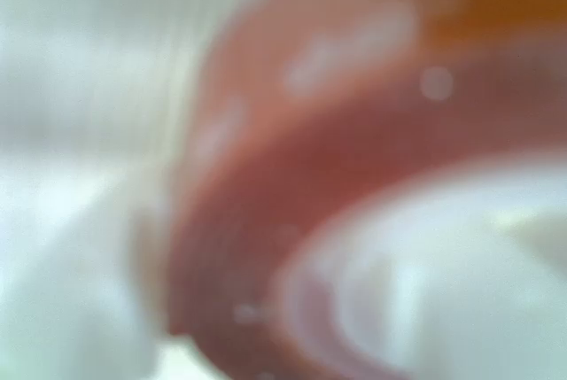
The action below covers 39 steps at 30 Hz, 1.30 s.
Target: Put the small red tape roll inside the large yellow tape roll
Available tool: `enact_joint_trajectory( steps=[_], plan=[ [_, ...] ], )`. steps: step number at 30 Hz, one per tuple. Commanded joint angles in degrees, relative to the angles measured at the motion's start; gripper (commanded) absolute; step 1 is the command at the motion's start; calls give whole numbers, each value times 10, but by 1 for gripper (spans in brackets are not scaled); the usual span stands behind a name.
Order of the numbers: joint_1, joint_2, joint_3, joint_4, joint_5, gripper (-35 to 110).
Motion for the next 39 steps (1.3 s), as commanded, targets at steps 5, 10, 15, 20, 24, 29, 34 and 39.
enact_joint_trajectory(
  steps=[5,10,15,20,24,29,34,39],
  plan=[
    [-100,204,8,64,-5,0],
    [-161,236,71,58,4,0],
    [-192,227,95,25,9,0],
    [-192,208,109,-39,28,0],
    [-186,198,142,-101,47,0],
    [-186,188,189,-165,66,0],
    [-191,156,202,-204,78,0],
    [-190,139,210,-221,80,0]
  ],
)
